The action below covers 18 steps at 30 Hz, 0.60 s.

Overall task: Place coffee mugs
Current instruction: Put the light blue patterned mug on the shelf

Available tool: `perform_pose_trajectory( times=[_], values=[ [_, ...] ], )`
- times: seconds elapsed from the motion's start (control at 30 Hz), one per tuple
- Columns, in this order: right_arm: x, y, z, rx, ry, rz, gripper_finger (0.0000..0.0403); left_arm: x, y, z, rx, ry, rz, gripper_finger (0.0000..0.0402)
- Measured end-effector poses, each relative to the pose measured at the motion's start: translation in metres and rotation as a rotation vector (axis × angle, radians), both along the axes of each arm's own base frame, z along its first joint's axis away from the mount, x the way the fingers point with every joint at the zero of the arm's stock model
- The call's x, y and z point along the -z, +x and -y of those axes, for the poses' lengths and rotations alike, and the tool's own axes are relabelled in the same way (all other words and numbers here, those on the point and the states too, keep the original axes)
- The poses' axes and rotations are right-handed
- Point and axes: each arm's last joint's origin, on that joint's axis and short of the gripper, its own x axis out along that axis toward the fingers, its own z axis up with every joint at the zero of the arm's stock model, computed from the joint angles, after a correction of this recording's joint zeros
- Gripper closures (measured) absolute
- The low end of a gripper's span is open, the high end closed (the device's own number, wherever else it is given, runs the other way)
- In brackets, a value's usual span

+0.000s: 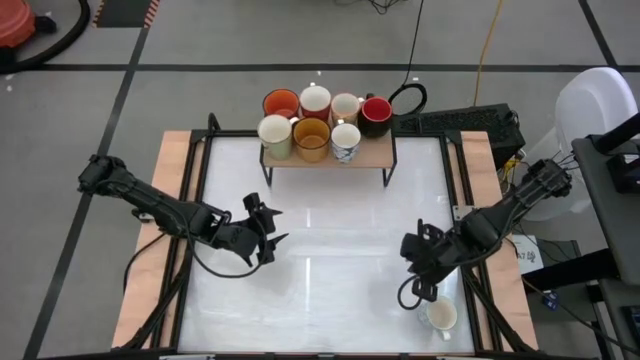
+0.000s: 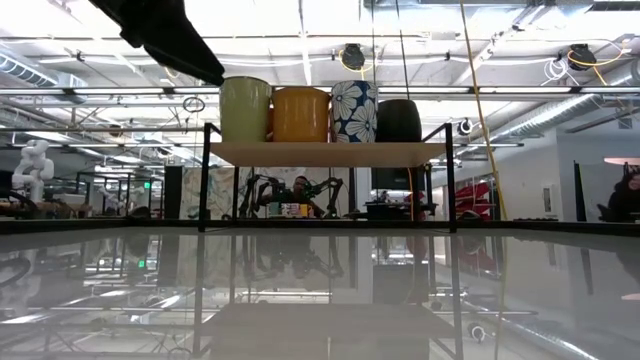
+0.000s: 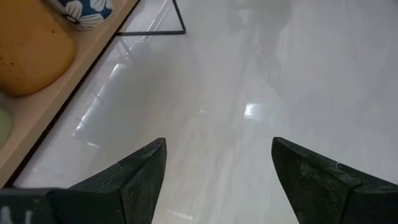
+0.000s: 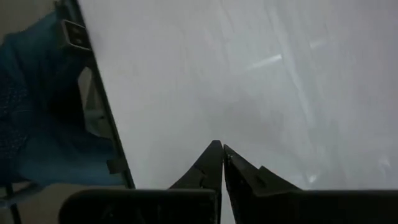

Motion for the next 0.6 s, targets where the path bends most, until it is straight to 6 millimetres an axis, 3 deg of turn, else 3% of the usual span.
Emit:
perform_pose_trajectory(
  times=[0.2, 0.6],
  values=[
    [0.003, -0.009, -0.002, 0.067, -0.008, -0.077, 0.0371, 0.0, 0.0, 0.0, 0.016, 0.022, -0.009, 0.011],
    [0.004, -0.024, -0.012, 0.192, -0.002, -0.13, 0.0257, -0.004, 0.002, 0.005, 0.039, 0.01, 0.045, 0.011]
  ],
)
